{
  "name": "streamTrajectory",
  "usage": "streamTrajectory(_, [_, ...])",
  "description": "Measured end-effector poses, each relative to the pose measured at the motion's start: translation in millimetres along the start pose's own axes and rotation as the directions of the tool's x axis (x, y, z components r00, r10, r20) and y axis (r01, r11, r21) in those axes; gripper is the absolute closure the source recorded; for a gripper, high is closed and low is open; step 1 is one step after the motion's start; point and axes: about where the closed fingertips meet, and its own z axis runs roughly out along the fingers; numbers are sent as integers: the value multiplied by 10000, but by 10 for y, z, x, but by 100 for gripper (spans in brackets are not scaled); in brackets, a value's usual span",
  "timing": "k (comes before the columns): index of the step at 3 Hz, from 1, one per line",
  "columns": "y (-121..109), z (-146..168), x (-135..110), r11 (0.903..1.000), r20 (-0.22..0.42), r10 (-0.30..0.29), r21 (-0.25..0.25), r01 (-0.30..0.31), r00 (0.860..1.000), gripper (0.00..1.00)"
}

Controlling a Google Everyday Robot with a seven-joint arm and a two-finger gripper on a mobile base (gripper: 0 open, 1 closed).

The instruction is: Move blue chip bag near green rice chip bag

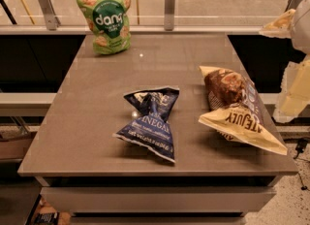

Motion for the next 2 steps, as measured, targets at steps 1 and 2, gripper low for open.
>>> streamTrajectory(1, [-86,-81,-178,9847,745,-1726,367,1702,9822,0])
streamTrajectory(2, [-66,-33,-449,9263,1308,-3768,463,3740,9170,0])
